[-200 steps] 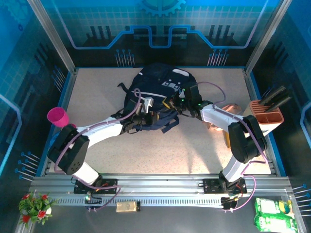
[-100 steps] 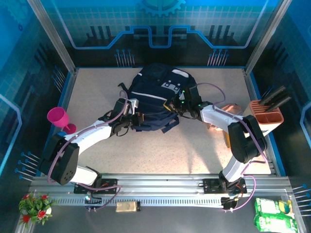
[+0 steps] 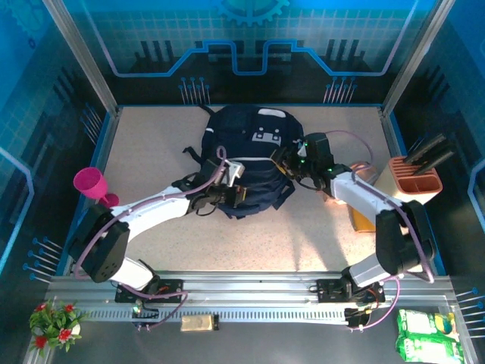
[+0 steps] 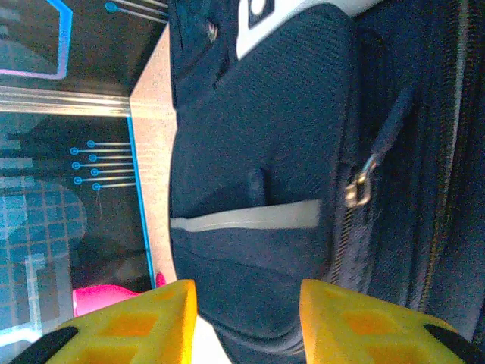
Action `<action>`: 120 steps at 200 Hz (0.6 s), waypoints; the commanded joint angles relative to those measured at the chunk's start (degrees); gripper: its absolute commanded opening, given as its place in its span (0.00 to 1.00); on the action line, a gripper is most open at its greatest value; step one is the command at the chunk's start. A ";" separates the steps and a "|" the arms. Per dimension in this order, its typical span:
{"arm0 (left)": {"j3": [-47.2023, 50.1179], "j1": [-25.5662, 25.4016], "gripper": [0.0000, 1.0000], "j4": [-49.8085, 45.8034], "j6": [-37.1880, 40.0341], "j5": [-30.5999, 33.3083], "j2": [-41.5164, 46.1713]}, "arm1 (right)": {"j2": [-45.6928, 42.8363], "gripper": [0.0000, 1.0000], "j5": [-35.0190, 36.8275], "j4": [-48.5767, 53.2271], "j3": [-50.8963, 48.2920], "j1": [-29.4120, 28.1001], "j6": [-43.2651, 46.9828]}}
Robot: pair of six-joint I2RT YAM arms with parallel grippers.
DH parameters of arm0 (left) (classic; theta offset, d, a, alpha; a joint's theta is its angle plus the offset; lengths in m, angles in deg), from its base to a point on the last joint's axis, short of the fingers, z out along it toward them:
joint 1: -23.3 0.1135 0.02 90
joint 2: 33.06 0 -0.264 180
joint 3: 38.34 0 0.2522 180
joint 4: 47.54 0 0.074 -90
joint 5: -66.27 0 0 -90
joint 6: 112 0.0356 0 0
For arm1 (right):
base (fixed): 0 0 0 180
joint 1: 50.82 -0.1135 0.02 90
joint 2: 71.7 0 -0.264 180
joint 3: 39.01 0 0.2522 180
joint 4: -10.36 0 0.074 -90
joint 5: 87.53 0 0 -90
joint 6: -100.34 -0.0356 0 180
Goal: Pack books, pencil case, and school supplies into a backpack
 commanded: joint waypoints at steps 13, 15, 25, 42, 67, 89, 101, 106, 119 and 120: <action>-7.92 -4.90 0.00 0.96 -1.75 -2.00 -5.49 | -7.99 0.47 10.87 12.05 -2.71 0.72 1.89; -8.37 -5.16 0.00 0.88 -1.67 -1.94 -5.90 | -8.49 0.48 11.56 12.46 -2.69 0.72 1.92; -10.35 -6.03 0.00 0.65 -1.61 -1.57 -7.75 | -10.32 0.49 14.23 14.32 -4.88 0.85 1.85; -13.26 -7.02 0.00 0.59 -1.81 -2.37 -10.72 | -12.99 0.51 15.96 15.75 -6.59 1.21 0.79; -16.47 -7.88 0.00 0.06 -1.51 -2.83 -13.76 | -14.10 0.51 15.22 15.71 -8.75 1.41 -1.83; -17.84 -7.85 0.00 -0.51 -1.75 -3.13 -15.16 | -12.71 0.50 12.96 12.91 -10.07 1.36 -3.65; -17.97 -7.91 0.00 -0.58 -1.77 -3.57 -15.37 | -11.25 0.48 10.73 10.73 -10.05 1.42 -3.95; -17.91 -7.86 0.00 -0.71 -1.73 -3.59 -15.40 | -10.66 0.47 9.84 10.15 -9.95 1.37 -4.04; -17.70 -7.88 0.00 -0.86 -1.64 -3.51 -15.14 | -9.29 0.45 8.04 8.07 -9.83 1.38 -4.52; -17.69 -7.91 0.00 -0.93 -1.60 -3.51 -15.15 | -9.19 0.44 7.94 7.93 -9.79 1.40 -4.55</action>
